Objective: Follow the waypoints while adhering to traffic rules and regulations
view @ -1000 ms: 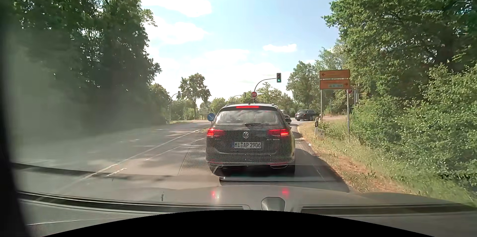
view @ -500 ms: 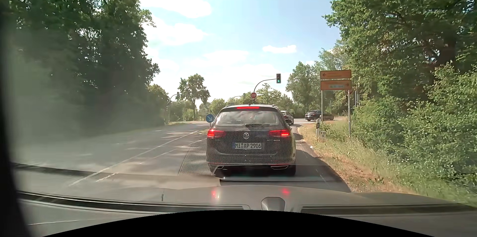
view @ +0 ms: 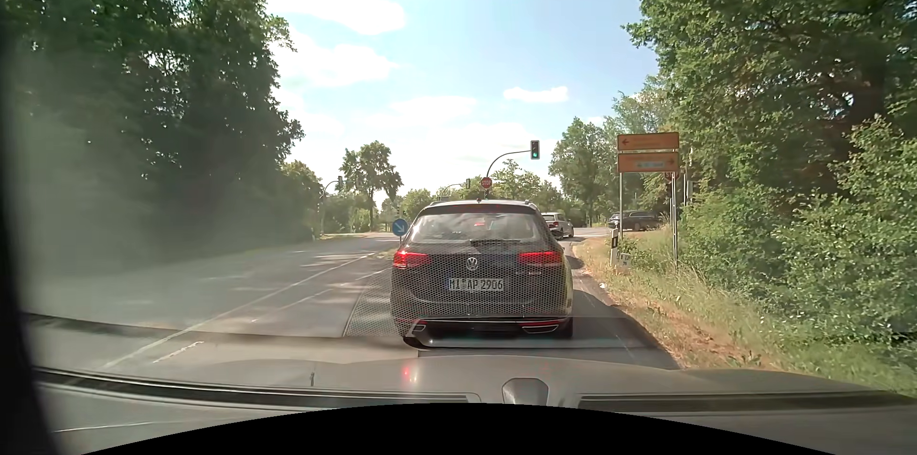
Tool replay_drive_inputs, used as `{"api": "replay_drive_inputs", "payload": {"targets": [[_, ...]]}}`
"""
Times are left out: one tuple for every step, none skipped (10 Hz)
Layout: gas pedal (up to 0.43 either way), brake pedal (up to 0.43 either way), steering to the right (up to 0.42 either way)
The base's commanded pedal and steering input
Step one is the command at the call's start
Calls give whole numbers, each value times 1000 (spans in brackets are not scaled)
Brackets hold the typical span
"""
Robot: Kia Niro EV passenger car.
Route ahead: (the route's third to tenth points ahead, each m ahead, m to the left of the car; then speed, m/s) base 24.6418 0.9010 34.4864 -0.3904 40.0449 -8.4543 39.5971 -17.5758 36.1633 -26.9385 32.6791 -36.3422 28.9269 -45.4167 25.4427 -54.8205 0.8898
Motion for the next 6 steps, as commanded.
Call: {"api": "replay_drive_inputs", "payload": {"targets": [[0, 159, 31], [0, 140, 31], [0, 122, 31], [0, 6, 31], [0, 6, 31], [0, 6, 32]]}}
